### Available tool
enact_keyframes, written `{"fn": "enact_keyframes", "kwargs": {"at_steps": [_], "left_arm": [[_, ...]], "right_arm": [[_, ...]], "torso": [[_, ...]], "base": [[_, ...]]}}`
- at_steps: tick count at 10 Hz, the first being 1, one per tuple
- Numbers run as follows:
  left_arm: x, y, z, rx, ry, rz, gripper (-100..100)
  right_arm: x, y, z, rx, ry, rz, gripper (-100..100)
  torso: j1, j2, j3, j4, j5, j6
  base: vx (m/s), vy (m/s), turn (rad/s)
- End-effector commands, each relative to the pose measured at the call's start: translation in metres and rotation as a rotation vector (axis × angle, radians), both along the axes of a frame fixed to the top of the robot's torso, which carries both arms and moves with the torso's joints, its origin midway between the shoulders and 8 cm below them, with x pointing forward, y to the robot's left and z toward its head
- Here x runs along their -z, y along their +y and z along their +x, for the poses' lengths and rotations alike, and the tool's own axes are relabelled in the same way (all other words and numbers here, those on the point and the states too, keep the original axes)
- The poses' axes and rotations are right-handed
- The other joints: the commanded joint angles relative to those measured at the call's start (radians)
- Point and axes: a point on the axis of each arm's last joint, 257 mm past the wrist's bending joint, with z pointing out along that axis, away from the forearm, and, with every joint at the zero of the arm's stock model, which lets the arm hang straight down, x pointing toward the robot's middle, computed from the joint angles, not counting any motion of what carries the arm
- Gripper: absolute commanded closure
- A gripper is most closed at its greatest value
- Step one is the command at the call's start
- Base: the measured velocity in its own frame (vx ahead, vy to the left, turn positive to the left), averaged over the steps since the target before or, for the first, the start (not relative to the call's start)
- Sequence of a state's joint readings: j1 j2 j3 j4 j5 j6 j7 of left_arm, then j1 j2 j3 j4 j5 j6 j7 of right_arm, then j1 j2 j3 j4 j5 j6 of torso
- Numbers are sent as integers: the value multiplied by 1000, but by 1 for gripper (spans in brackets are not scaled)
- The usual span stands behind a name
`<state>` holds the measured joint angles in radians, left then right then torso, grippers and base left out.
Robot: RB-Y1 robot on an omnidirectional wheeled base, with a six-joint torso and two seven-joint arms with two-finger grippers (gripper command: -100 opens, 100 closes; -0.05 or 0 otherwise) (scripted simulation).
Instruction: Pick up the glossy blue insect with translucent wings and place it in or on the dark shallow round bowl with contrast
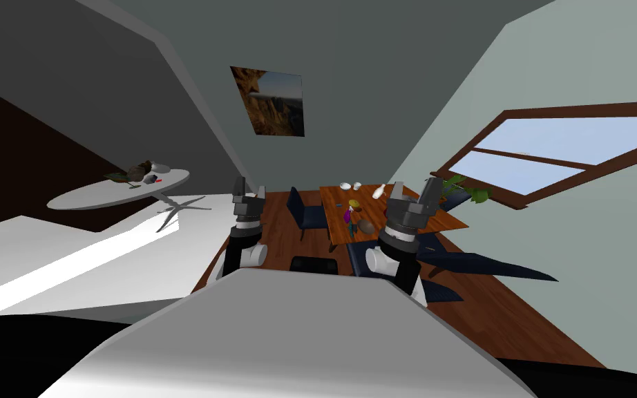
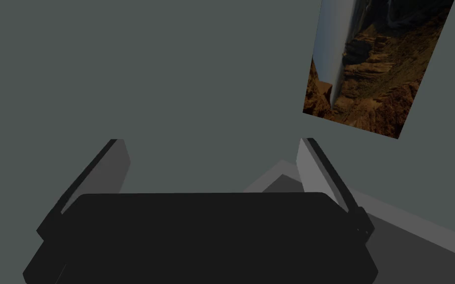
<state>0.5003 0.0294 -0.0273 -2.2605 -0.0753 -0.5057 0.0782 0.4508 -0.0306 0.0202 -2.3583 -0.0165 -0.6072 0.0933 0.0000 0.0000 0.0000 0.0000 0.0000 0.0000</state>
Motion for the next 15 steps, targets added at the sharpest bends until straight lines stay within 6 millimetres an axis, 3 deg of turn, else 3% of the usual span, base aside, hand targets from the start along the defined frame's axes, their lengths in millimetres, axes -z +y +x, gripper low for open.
{"fn": "enact_keyframes", "kwargs": {"at_steps": [1,6,11,12,13,15], "left_arm": [[0,0,0,0,0,0,0],[0,0,0,0,0,0,0],[0,0,0,0,0,0,0],[0,0,0,0,0,0,0],[0,0,0,0,0,0,0],[0,0,0,0,0,0,0]], "right_arm": [[17,0,12,24,62,-51,-100],[79,-10,46,115,256,-192,-100],[180,-47,76,262,538,-404,-100],[203,-58,78,294,602,-449,-100],[204,-57,78,297,603,-458,-100],[254,-83,79,361,736,-556,-100]], "torso": [[0,0,0,0,0,0],[3,1,0,0,1,0],[3,-1,-1,0,1,0],[3,-1,-1,0,1,0],[3,-2,-1,0,1,0],[2,-1,-1,0,0,0]], "base": [[-19,19,-44],[-19,47,-31],[10,47,-3],[29,50,20],[20,31,4],[24,33,34]]}}
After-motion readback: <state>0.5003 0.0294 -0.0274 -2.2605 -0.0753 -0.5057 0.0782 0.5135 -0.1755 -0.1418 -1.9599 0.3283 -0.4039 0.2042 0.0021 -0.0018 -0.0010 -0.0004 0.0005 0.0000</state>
